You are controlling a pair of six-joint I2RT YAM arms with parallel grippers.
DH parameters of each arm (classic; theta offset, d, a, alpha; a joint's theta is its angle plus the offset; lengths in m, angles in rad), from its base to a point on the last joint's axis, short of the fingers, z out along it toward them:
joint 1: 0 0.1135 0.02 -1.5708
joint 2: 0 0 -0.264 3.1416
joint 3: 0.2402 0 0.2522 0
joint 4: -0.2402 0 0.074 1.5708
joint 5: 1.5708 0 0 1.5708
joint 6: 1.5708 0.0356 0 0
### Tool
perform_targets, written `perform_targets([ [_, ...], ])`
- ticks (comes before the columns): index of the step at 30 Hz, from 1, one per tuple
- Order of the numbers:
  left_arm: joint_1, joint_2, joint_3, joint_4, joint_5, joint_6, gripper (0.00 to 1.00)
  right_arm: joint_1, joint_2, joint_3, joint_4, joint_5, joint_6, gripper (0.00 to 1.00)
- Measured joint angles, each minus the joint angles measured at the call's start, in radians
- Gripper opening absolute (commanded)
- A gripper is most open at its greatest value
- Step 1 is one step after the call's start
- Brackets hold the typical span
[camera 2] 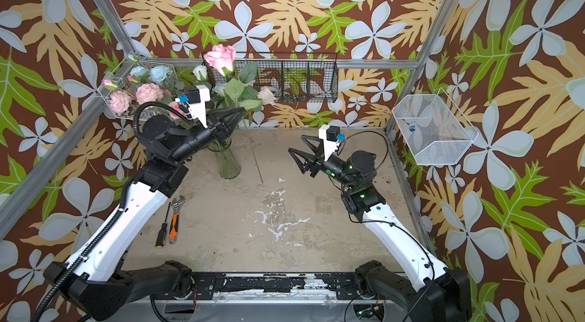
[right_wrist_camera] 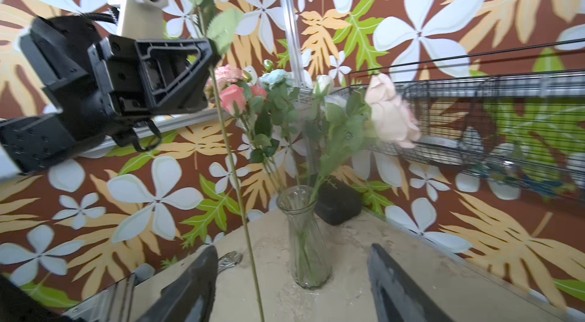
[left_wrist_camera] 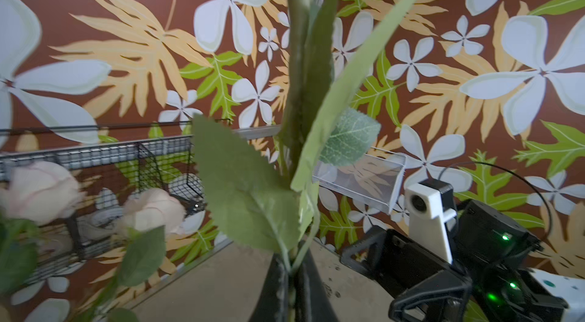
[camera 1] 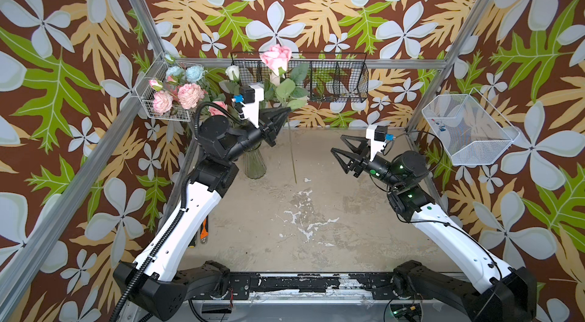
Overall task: Pick out pink flowers from the vase
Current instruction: Place the flower at the center of the board.
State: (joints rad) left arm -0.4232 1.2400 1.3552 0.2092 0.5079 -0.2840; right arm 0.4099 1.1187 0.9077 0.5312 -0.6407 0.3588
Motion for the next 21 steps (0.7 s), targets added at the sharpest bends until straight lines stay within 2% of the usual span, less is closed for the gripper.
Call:
perform_targets([
  [5, -0.079, -0.001, -0.094, 0.045, 0.016, -0.037, 0.0, 0.101, 0.054, 0.067, -0.008, -0.042, -0.037, 0.78],
  [13, -0.133, -0.026, -0.2, 0.157, 0.026, -0.081, 0.0, 0.139, 0.131, 0.11, -0.008, -0.034, -0.04, 0.76],
  [15, -0.139, -0.026, -0.211, 0.175, 0.027, -0.087, 0.0, 0.153, 0.145, 0.122, -0.007, -0.034, -0.041, 0.72],
  [18, -0.141, -0.021, -0.217, 0.194, 0.025, -0.095, 0.0, 0.168, 0.172, 0.137, -0.007, -0.035, -0.044, 0.54],
  [19, -0.142, -0.019, -0.22, 0.2, 0.024, -0.1, 0.0, 0.171, 0.183, 0.144, -0.008, -0.035, -0.045, 0.43],
  [21, -0.143, -0.019, -0.229, 0.202, 0.024, -0.103, 0.0, 0.172, 0.204, 0.161, -0.013, -0.035, -0.049, 0.11],
])
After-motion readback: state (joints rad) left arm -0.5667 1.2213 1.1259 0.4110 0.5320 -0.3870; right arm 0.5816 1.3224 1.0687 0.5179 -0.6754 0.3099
